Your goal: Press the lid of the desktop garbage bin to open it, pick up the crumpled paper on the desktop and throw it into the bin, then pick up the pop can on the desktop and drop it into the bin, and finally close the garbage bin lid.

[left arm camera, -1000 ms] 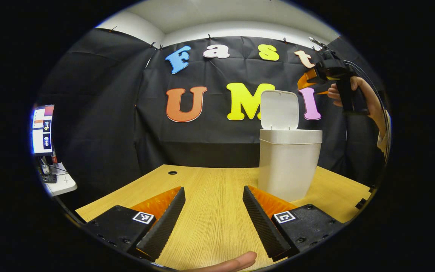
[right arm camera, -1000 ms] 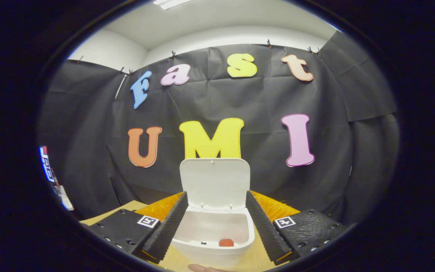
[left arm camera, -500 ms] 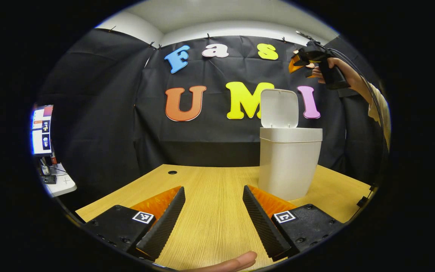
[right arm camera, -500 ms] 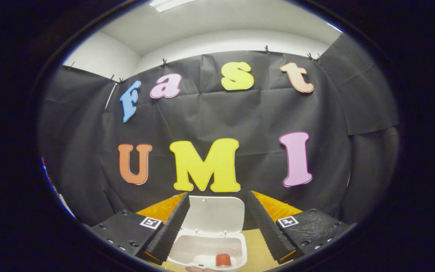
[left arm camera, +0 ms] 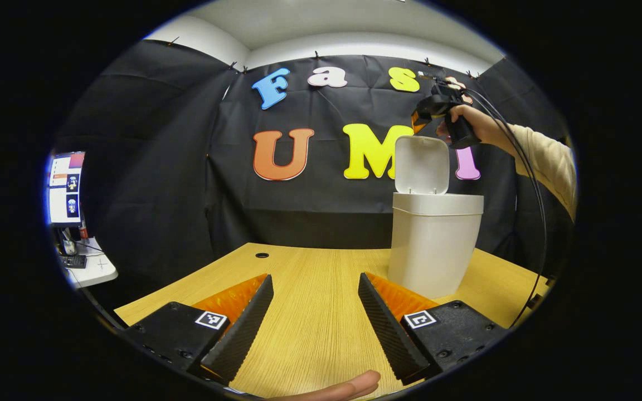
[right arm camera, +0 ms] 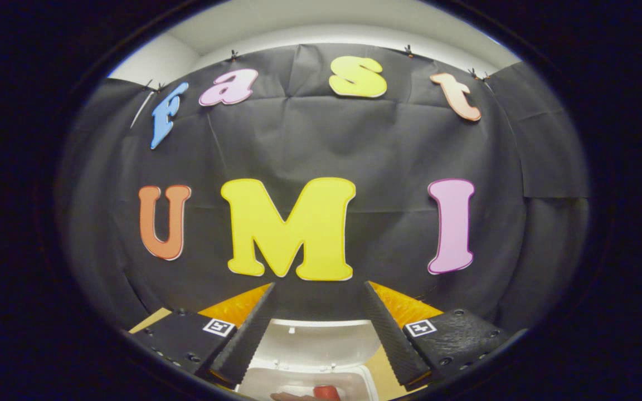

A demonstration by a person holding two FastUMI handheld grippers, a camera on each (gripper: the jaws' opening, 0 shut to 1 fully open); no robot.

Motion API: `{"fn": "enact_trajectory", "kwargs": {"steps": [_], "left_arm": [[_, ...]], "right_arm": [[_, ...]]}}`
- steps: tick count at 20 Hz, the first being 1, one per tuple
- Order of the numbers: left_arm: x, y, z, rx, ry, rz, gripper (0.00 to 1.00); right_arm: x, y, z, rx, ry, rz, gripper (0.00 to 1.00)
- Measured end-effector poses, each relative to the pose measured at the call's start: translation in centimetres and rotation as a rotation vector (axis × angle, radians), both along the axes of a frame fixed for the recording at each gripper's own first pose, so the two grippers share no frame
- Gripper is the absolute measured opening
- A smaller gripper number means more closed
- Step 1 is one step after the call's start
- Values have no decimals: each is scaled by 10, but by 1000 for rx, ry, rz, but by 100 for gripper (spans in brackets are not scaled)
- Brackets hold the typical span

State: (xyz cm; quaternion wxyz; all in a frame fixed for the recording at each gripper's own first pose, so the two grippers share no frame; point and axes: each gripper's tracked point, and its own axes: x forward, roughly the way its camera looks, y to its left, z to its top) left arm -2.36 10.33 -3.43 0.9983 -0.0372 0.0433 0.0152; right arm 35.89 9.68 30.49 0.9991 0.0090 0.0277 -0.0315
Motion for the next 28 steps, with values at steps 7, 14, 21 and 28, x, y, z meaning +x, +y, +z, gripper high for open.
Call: {"fn": "enact_trajectory", "kwargs": {"steps": [7,14,21,28], "left_arm": [[-1,-2,5,-2,-22,-7,99],[-14,-2,23,-8,-55,25,98],[-27,-7,41,18,-90,33,99],[-23,-2,36,-4,-52,50,99]], "right_arm": [[0,1,-25,48,79,19,95],[-51,10,-81,41,189,78,96],[-96,15,-153,23,337,84,96],[-115,13,-181,64,396,86,97]]}}
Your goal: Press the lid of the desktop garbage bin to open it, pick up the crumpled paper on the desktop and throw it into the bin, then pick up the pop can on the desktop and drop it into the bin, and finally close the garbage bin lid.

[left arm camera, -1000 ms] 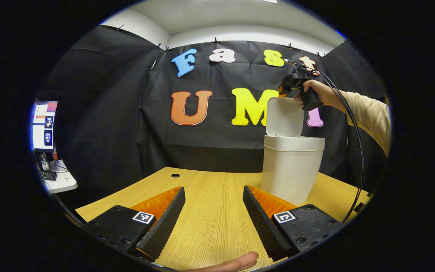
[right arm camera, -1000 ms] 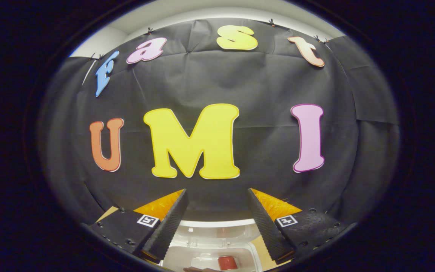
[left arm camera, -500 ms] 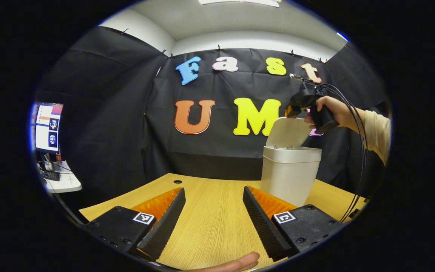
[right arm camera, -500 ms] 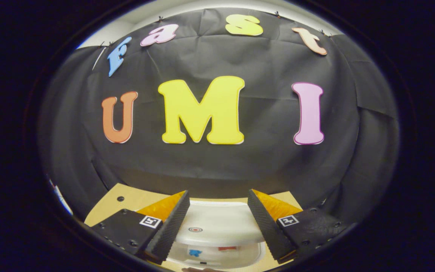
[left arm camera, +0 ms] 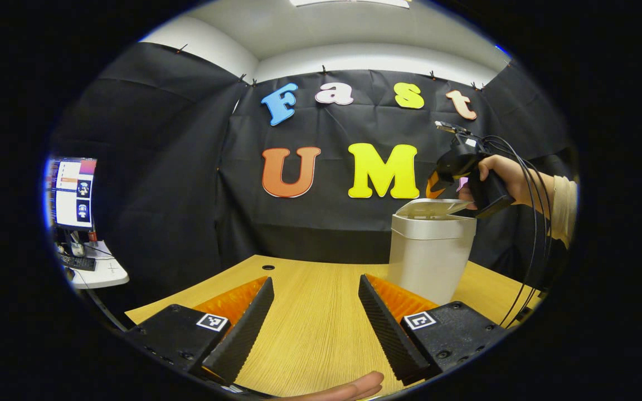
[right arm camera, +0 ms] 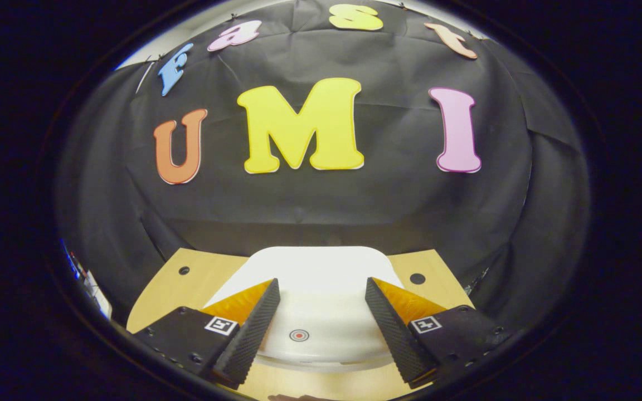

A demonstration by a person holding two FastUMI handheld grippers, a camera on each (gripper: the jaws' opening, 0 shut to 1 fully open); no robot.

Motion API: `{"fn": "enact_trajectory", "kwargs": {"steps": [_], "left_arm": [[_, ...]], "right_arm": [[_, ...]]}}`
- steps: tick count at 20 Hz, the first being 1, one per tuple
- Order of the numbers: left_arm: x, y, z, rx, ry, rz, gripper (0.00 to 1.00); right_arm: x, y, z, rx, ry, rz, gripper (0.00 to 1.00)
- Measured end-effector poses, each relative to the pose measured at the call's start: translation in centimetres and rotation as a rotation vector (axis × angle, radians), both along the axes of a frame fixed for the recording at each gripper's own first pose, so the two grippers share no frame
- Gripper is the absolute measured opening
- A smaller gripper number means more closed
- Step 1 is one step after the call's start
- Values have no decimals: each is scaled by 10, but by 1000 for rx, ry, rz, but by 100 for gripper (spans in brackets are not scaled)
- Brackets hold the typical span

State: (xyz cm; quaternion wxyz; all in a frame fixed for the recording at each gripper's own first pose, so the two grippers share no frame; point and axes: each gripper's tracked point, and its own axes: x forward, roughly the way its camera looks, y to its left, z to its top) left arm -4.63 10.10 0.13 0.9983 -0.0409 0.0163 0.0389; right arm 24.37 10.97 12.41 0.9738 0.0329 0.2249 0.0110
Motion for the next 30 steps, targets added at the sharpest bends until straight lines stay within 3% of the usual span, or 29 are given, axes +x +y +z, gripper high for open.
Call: {"fn": "enact_trajectory", "kwargs": {"steps": [8,11,15,21,23,25,30], "left_arm": [[5,1,-13,-12,35,-4,99],[3,0,-10,-8,31,-9,99],[0,-1,-5,15,13,-4,99],[-6,-8,-2,-11,17,-62,98],[-12,-18,1,-32,4,-85,99],[-19,-14,1,13,-1,-59,98],[-25,-20,8,-1,-19,-93,99]], "right_arm": [[-13,-4,-20,-41,27,25,94],[-21,-7,-26,-71,33,25,97],[-35,-11,-29,-59,47,1,98],[-47,-14,-46,-34,93,-50,99],[-46,-12,-41,-39,72,-69,100],[-44,-11,-36,-24,38,-84,99],[-54,-17,-33,-11,-59,-42,97]]}}
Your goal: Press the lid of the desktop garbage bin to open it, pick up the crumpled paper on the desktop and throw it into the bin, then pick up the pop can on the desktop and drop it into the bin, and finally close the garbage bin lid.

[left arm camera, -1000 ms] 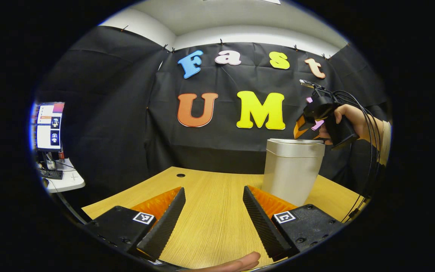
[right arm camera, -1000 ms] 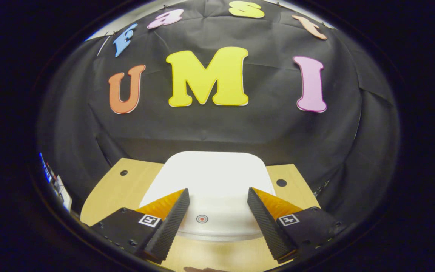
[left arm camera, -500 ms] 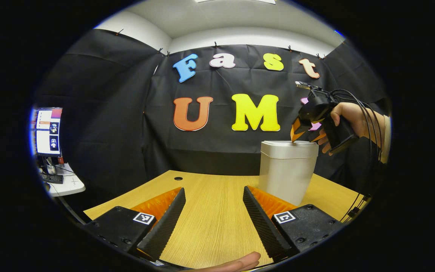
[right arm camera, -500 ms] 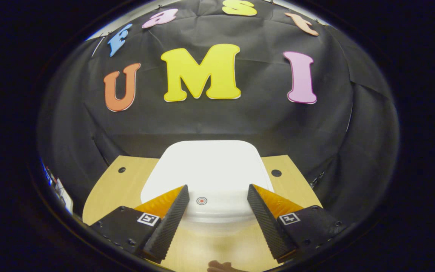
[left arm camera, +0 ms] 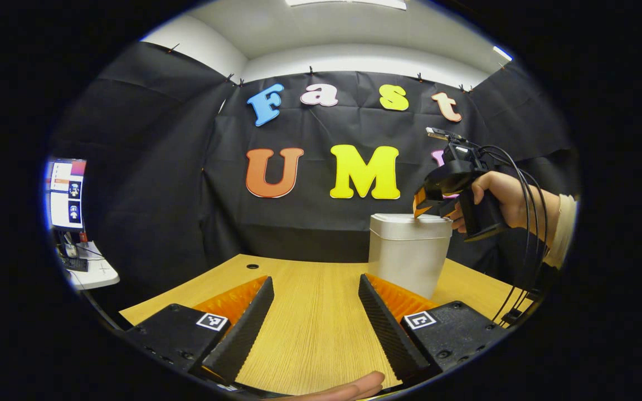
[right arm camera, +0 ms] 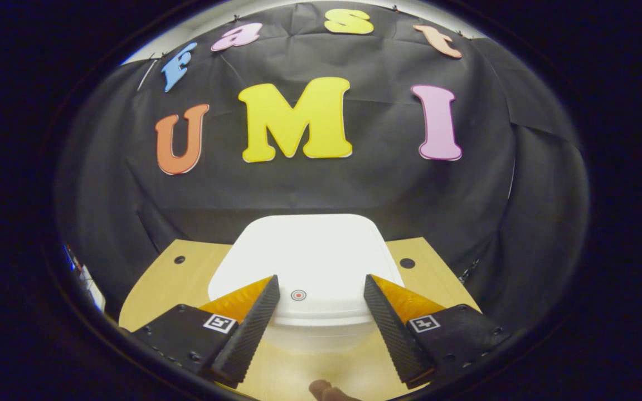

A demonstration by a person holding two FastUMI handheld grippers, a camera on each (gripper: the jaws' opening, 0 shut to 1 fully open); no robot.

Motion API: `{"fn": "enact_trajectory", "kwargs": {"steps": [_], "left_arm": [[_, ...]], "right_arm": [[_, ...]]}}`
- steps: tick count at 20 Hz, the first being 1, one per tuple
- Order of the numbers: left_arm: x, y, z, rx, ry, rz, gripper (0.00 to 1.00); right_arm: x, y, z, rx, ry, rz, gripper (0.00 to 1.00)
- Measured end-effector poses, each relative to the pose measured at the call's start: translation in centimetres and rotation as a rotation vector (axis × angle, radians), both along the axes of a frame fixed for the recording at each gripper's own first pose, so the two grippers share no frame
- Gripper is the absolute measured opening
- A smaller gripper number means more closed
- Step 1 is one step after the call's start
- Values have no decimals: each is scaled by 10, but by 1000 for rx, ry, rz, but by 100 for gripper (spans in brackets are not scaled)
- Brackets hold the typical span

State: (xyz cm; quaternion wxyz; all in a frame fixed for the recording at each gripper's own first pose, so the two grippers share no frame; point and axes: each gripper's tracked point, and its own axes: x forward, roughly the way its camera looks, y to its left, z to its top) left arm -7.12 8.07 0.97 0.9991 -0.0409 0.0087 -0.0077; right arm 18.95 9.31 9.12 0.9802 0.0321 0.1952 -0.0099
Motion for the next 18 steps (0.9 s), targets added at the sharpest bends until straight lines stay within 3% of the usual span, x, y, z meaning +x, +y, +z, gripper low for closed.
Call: {"fn": "enact_trajectory", "kwargs": {"steps": [8,11,18], "left_arm": [[-3,10,3,-11,3,24,98],[-1,6,1,29,3,29,98],[-1,4,0,18,3,36,99]], "right_arm": [[-89,-22,-20,-2,-163,40,94],[-140,-48,-30,-26,-252,6,95],[-248,-109,-30,-95,-460,-50,94]]}}
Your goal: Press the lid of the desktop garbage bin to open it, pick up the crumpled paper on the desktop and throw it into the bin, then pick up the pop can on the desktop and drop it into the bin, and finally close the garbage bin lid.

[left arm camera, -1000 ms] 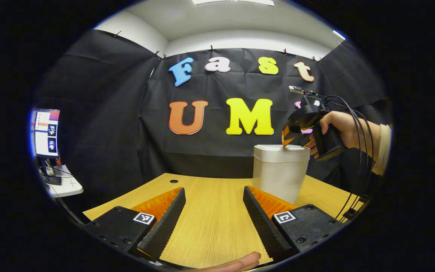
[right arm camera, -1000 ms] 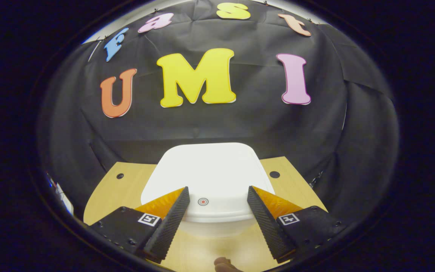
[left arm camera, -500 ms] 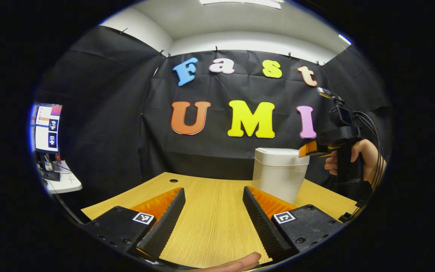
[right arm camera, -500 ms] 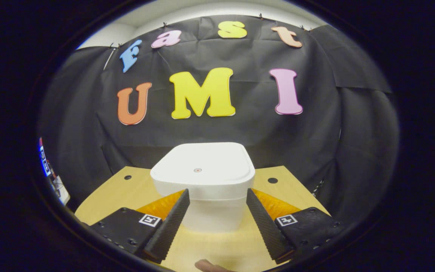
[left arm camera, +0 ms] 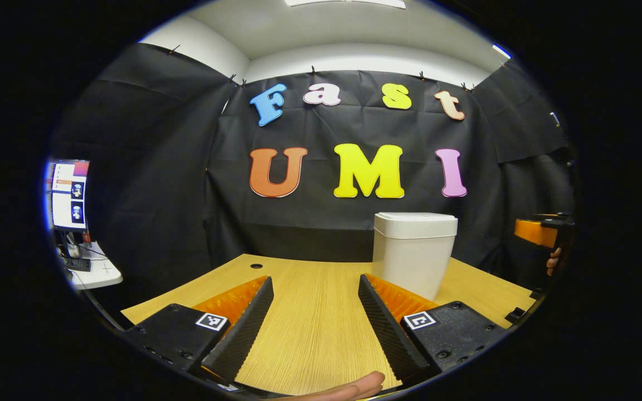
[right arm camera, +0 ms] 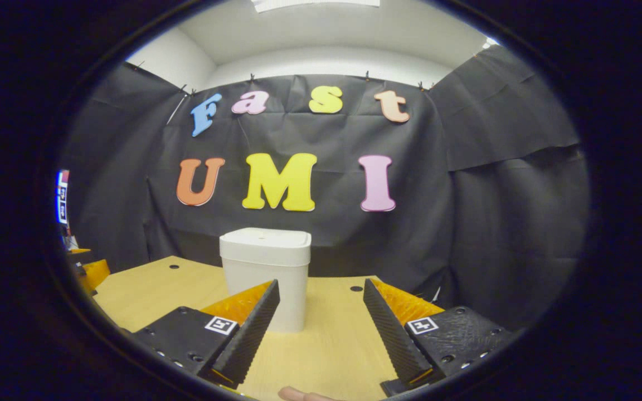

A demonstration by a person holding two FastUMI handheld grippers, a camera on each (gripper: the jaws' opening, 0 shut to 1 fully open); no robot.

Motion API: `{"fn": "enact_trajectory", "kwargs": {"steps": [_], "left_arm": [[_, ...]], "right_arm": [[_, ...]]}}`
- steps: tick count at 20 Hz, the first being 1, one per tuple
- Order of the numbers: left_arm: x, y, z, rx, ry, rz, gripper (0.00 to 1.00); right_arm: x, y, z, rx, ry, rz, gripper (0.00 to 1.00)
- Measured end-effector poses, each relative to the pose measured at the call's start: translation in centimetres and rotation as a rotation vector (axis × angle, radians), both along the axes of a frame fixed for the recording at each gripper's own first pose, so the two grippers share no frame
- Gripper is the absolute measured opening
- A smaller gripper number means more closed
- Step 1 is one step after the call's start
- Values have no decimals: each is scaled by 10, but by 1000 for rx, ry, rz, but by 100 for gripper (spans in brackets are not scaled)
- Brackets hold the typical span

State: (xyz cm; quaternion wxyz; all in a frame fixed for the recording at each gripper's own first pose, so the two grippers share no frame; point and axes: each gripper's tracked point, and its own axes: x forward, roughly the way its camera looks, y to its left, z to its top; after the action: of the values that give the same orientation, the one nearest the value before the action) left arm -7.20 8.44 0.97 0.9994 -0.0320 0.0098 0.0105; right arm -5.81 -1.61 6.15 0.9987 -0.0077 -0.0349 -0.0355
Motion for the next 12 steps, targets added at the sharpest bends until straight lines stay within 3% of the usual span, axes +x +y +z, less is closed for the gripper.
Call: {"fn": "enact_trajectory", "kwargs": {"steps": [6,12], "left_arm": [[-6,1,9,8,-28,10,98],[-8,-9,11,6,-32,-1,98]], "right_arm": [[-68,-23,-14,-60,-73,-8,94],[-90,-42,-26,-46,-69,-58,95]]}}
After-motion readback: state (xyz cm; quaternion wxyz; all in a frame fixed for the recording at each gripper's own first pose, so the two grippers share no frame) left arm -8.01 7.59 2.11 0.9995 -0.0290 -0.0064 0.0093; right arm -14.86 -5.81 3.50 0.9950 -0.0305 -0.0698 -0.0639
